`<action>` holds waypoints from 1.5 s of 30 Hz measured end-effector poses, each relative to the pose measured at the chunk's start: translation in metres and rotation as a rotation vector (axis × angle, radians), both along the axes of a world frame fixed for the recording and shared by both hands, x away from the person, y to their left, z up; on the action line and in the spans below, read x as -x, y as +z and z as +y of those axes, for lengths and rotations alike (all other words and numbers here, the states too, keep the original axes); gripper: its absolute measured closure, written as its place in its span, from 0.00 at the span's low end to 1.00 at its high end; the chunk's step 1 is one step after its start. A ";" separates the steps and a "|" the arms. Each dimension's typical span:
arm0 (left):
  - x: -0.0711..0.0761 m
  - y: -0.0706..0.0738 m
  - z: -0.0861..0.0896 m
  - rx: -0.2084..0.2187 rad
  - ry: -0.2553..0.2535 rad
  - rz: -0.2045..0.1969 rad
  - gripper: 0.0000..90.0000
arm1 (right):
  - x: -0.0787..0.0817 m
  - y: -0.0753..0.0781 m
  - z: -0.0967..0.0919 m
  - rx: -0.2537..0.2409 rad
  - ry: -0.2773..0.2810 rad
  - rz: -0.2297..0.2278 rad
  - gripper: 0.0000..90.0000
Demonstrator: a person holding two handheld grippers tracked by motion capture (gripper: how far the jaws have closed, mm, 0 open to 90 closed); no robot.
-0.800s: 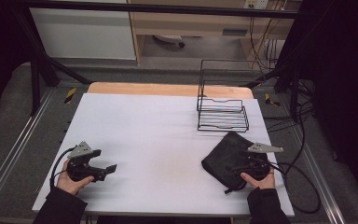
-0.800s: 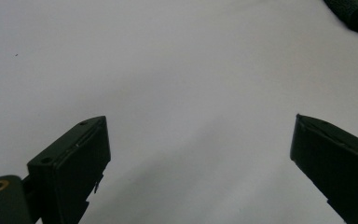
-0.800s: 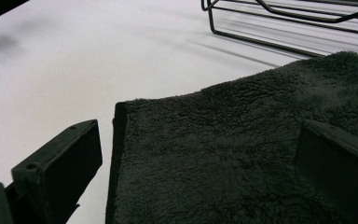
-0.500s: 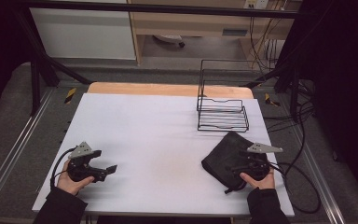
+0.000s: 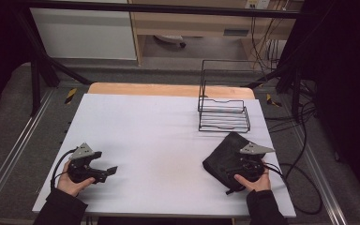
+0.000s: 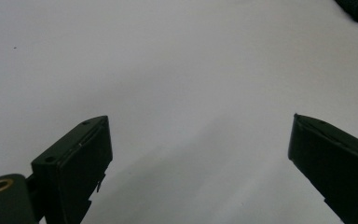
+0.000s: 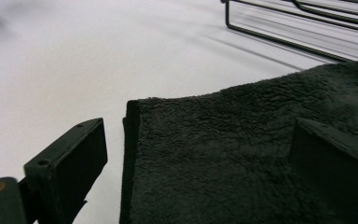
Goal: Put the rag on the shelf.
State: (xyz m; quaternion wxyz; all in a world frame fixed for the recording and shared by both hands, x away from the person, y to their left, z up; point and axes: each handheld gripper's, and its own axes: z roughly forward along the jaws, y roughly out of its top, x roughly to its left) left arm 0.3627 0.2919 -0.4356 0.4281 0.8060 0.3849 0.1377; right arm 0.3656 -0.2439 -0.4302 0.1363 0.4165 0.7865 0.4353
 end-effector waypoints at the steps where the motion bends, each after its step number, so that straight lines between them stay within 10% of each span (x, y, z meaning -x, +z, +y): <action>1: 0.000 0.000 0.000 0.000 0.000 0.000 0.07 | 0.000 0.000 0.003 0.006 0.004 -0.004 0.07; 24: 0.000 -0.002 -0.001 -0.018 -0.005 0.004 0.09 | -0.008 -0.016 0.056 0.192 0.107 -0.042 0.58; 45: -0.001 -0.003 -0.003 -0.025 -0.013 0.009 0.11 | -0.016 -0.015 0.055 0.183 0.126 -0.031 0.94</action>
